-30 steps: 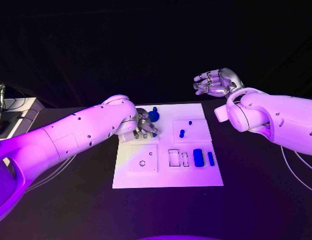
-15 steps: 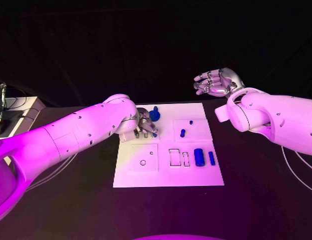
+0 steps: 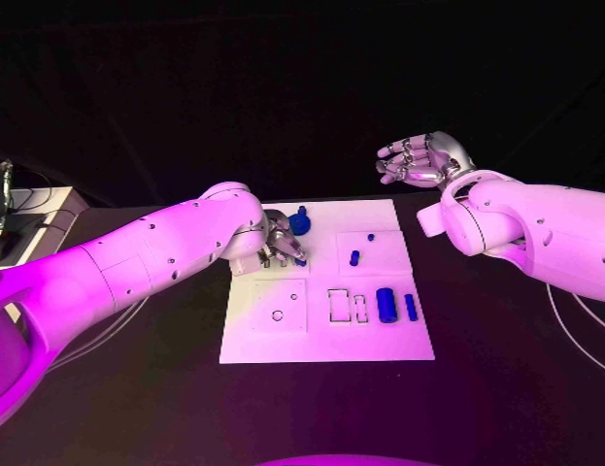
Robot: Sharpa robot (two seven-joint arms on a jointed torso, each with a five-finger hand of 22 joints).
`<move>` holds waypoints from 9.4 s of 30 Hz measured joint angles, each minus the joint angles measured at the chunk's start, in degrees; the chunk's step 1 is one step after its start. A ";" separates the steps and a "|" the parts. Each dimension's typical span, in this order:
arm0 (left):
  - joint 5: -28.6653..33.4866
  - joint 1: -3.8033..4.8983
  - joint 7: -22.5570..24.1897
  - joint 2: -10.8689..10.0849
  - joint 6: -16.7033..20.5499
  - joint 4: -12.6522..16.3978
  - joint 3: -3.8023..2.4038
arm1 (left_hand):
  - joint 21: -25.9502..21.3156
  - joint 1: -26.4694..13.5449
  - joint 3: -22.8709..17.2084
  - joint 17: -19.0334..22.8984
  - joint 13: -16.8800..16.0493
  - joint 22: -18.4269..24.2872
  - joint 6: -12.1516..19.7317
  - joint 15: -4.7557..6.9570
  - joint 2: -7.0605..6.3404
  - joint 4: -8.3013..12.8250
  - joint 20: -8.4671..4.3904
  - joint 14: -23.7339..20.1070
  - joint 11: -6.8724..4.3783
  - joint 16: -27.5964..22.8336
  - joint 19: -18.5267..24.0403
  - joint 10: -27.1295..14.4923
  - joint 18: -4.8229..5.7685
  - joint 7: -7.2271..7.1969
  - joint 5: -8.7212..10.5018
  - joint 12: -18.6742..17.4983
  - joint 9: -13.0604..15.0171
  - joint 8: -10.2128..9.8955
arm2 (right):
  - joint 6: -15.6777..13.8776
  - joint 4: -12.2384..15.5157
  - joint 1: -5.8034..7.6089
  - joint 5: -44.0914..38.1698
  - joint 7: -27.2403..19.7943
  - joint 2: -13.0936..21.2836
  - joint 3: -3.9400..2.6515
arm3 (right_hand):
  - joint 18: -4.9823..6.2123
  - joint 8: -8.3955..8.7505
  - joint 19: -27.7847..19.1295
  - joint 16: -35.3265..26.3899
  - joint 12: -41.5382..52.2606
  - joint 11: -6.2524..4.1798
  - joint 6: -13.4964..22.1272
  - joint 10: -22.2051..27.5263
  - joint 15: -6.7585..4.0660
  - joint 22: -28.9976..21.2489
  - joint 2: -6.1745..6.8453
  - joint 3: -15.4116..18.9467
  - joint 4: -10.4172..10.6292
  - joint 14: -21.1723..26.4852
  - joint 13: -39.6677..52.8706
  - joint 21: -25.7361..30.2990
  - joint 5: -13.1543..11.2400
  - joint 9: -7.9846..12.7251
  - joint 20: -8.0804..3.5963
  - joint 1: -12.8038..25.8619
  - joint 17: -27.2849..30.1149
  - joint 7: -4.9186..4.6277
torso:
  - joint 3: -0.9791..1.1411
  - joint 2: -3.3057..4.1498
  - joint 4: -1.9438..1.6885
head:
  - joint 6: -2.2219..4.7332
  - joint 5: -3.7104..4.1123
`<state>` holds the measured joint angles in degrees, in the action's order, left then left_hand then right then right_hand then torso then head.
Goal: Assemble the parts on the task board
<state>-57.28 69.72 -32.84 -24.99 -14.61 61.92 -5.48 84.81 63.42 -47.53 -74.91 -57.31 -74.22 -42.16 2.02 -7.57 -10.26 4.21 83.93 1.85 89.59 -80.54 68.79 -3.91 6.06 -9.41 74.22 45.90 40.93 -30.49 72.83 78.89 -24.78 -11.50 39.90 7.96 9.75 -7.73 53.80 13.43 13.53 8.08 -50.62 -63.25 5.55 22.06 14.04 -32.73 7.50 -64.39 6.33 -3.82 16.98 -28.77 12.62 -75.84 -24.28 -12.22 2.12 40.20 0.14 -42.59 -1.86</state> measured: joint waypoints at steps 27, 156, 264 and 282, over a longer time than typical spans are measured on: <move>4.37 0.01 0.22 -5.18 4.00 5.29 -0.02 | 0.94 -6.08 2.07 0.00 -4.94 -0.73 -3.55 2.18 -2.46 2.07 -2.28 0.12 -3.38 0.00 -1.86 6.50 0.90 0.15 -21.68 1.52 3.36 3.19 | 0.85 -1.93 -0.35 -0.07 0.16 0.23 0.02 | 0.00 0.22 -0.40 -0.45 -0.45 0.22 0.21 0.21 0.41 -1.12 0.23 0.00 -0.33 0.41 -0.54 0.00 0.00 0.18 0.40 0.22 0.11 -0.18 | 0.27 -0.46 -0.49 | -0.23 -0.30; -8.97 -0.69 -1.07 -3.12 6.72 4.17 3.04 | 1.34 -7.13 6.56 0.00 -5.17 -0.70 -6.24 3.00 -2.47 6.56 -3.09 0.11 -3.89 0.00 -2.67 8.23 0.87 -1.66 -21.09 1.43 5.11 0.96 | 2.66 -2.70 -0.88 -0.39 0.20 0.00 0.03 | 0.00 0.44 -0.82 -1.55 -0.66 0.42 0.58 0.41 0.82 -3.07 -0.01 0.16 -0.47 0.82 -1.40 0.00 0.00 0.39 0.82 0.90 0.27 -0.14 | 0.34 -0.55 -0.65 | -3.11 -0.83; -6.90 0.03 1.04 -2.68 6.92 -8.10 -8.50 | -1.99 0.28 37.88 0.01 3.12 -0.25 -5.24 0.33 0.56 -6.57 -0.62 0.11 -0.74 -1.55 0.39 -0.08 0.86 -1.15 -3.94 -3.88 4.94 -4.17 | 2.64 -2.05 -1.21 -0.72 0.08 1.46 -0.01 | -0.01 0.88 -2.25 -3.11 -0.66 0.82 0.95 0.82 1.43 -5.76 0.22 0.72 -1.03 1.84 -2.20 0.00 0.32 0.72 1.43 1.13 0.57 -0.30 | -0.34 1.37 -0.01 | 0.01 -1.56; -6.93 0.09 1.96 -1.31 7.38 -10.35 -8.42 | -1.99 1.12 36.75 0.01 3.35 -0.25 -4.51 0.32 1.39 -6.57 -0.62 0.11 -0.73 -1.55 0.40 -0.08 0.86 -1.46 -4.15 -3.88 5.49 -3.18 | 2.33 -1.74 -1.01 -0.73 -0.30 1.46 -0.10 | -0.01 0.88 -2.25 -3.11 -0.66 0.82 0.95 0.82 1.43 -5.90 0.22 0.72 -1.03 1.84 -2.27 0.00 0.32 0.72 1.43 1.13 0.56 -0.30 | -0.37 1.80 0.30 | 0.17 -1.51</move>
<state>-64.21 69.82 -30.88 -26.29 -7.23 51.56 -13.90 82.82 64.54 -10.78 -74.90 -53.96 -74.47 -46.67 2.35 -6.18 -16.83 3.58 84.04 1.12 88.04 -80.15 68.71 -3.05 4.60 -13.55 70.33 51.39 37.75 -28.16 71.10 77.88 -25.51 -11.80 41.36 7.86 9.74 -6.85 51.55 10.32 12.87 8.91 -49.67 -62.43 6.97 16.16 14.26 -32.01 6.47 -62.55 4.06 -3.82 17.29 -28.05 14.05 -74.71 -23.72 -12.52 1.75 42.00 0.44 -42.42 -3.37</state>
